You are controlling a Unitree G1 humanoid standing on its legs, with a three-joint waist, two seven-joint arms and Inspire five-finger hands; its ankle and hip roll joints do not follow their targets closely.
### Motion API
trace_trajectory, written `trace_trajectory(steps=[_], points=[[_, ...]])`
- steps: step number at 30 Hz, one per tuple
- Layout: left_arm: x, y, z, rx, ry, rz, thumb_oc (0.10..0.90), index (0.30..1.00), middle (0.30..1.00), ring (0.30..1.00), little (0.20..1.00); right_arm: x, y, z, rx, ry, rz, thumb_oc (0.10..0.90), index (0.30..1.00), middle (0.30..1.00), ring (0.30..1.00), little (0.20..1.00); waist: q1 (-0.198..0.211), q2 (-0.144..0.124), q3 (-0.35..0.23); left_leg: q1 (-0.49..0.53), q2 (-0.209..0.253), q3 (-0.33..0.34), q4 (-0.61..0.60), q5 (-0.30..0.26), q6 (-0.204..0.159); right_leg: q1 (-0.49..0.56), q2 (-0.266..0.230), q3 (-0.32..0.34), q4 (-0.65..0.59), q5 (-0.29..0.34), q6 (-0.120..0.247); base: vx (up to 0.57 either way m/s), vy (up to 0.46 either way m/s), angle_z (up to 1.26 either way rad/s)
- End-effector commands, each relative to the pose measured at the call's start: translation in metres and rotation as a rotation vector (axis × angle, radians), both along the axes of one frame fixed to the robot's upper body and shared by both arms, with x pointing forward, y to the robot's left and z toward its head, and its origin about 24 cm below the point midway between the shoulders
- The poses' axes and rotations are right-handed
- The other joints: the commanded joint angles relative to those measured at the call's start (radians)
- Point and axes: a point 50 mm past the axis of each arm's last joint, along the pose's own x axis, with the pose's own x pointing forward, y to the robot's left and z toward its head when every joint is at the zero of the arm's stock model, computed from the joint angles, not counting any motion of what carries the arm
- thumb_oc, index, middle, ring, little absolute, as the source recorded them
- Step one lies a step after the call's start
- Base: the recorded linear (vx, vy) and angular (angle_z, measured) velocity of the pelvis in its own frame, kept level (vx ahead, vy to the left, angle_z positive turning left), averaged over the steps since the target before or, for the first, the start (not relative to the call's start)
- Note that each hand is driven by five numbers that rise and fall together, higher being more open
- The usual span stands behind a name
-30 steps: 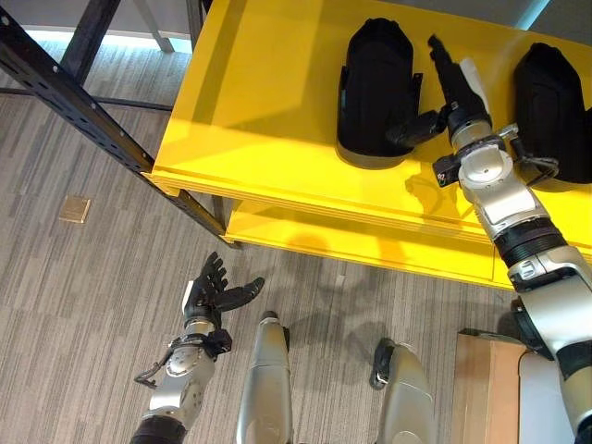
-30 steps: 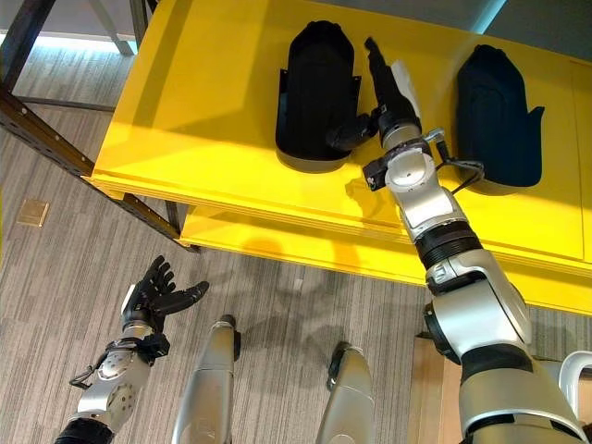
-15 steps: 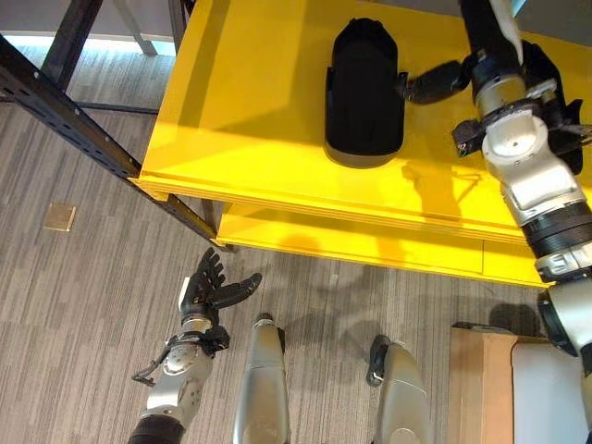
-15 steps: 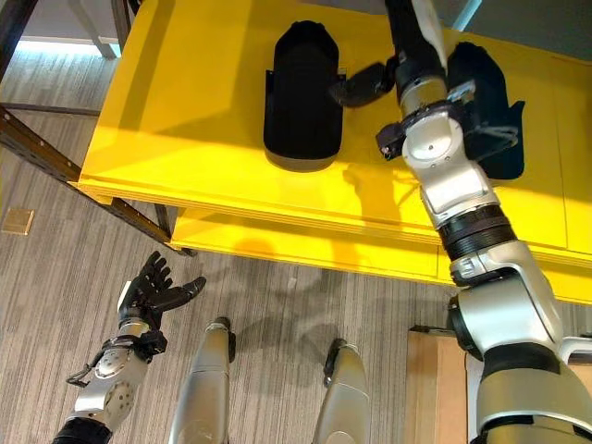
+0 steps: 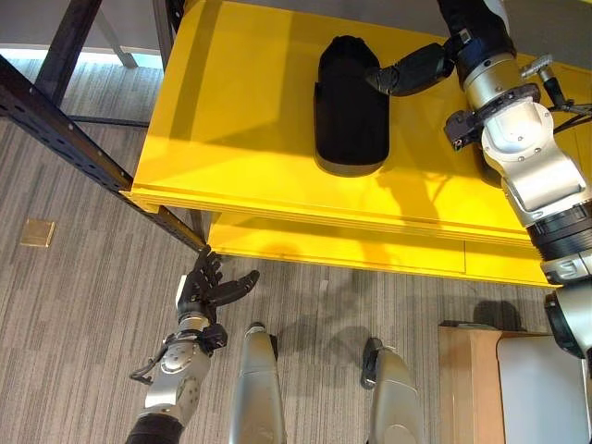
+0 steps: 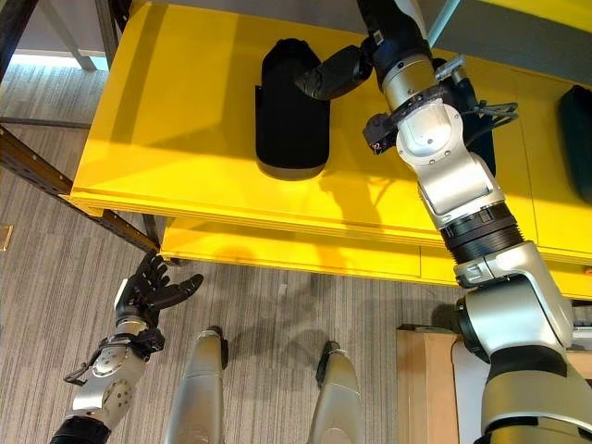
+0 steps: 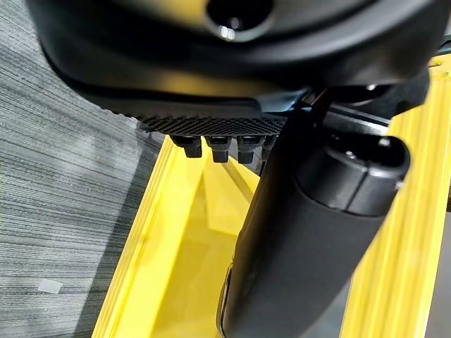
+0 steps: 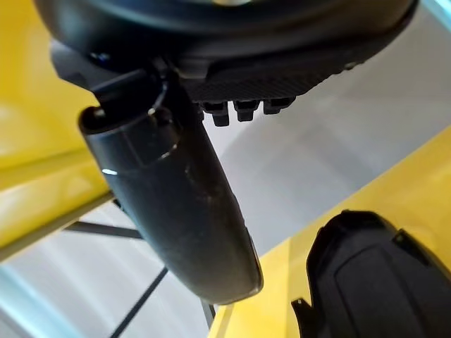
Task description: Move parts from the plastic box to the shelf.
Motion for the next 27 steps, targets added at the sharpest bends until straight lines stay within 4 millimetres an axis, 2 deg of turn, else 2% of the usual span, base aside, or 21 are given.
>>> trace_trajectory(steps=[1, 3, 5, 6, 7, 9, 15, 27], points=[[0.0, 0.006, 0.019, 0.066, -0.115, -0.03, 0.9, 1.0, 1.0, 1.0, 1.0, -0.016, 0.013, 0.004, -0.137, -0.064, 0.102, 0.9, 1.0, 1.0, 1.0, 1.0, 0.004, -0.033, -0.13, 0.009, 0.025, -0.049, -0.05, 0.008, 0.022, 0.101, -0.003, -0.001, 0.017, -0.069, -0.064, 0.0, 0.0, 0.0], [0.0, 0.006, 0.019, 0.066, -0.115, -0.03, 0.9, 1.0, 1.0, 1.0, 1.0, -0.016, 0.013, 0.004, -0.138, -0.064, 0.102, 0.9, 1.0, 1.0, 1.0, 1.0, 0.004, -0.033, -0.13, 0.009, 0.025, -0.049, -0.05, 0.008, 0.022, 0.101, -0.003, -0.001, 0.017, -0.069, -0.063, 0.0, 0.0, 0.0], [0.0, 0.005, 0.018, 0.055, -0.112, -0.032, 0.9, 1.0, 1.0, 1.0, 1.0, -0.013, 0.017, -0.009, -0.179, -0.001, 0.127, 0.9, 1.0, 1.0, 1.0, 1.0, 0.004, -0.035, -0.132, 0.011, 0.026, -0.05, -0.052, 0.009, 0.021, 0.107, -0.002, -0.002, 0.01, -0.067, -0.063, 0.0, 0.0, 0.0], [0.0, 0.005, 0.018, 0.055, -0.112, -0.032, 0.9, 1.0, 1.0, 1.0, 1.0, -0.013, 0.017, -0.009, -0.179, -0.001, 0.127, 0.9, 1.0, 1.0, 1.0, 1.0, 0.004, -0.035, -0.132, 0.011, 0.026, -0.05, -0.052, 0.009, 0.021, 0.107, -0.002, -0.002, 0.01, -0.067, -0.063, 0.0, 0.0, 0.0], [0.0, 0.004, 0.018, 0.053, -0.113, -0.031, 0.9, 1.0, 1.0, 1.0, 1.0, -0.012, 0.021, -0.02, -0.2, 0.038, 0.149, 0.9, 1.0, 1.0, 1.0, 1.0, 0.003, -0.036, -0.132, 0.016, 0.027, -0.048, -0.058, 0.012, 0.021, 0.113, -0.002, -0.002, 0.003, -0.063, -0.062, 0.0, 0.0, 0.0], [0.0, 0.004, 0.019, 0.053, -0.114, -0.031, 0.9, 1.0, 1.0, 1.0, 1.0, -0.012, 0.022, -0.022, -0.202, 0.042, 0.153, 0.9, 1.0, 1.0, 1.0, 1.0, 0.003, -0.036, -0.132, 0.016, 0.027, -0.048, -0.059, 0.012, 0.022, 0.114, -0.002, -0.002, 0.001, -0.061, -0.062, 0.0, 0.0, 0.0], [0.002, 0.002, 0.017, 0.05, -0.108, -0.033, 0.9, 1.0, 1.0, 1.0, 1.0, -0.012, 0.031, -0.045, -0.219, 0.114, 0.213, 0.9, 1.0, 1.0, 1.0, 1.0, -0.001, -0.036, -0.135, 0.024, 0.024, -0.043, -0.077, 0.018, 0.023, 0.127, -0.004, -0.003, -0.025, -0.047, -0.057, 0.01, 0.008, -0.04], [0.002, -0.001, 0.014, 0.035, -0.105, -0.025, 0.9, 1.0, 1.0, 1.0, 1.0, -0.013, 0.038, -0.064, -0.2, 0.162, 0.258, 0.9, 1.0, 1.0, 1.0, 1.0, -0.004, -0.033, -0.143, 0.025, 0.018, -0.035, -0.091, 0.023, 0.027, 0.136, -0.005, 0.002, -0.056, -0.03, -0.051, 0.0, 0.002, -0.01]])
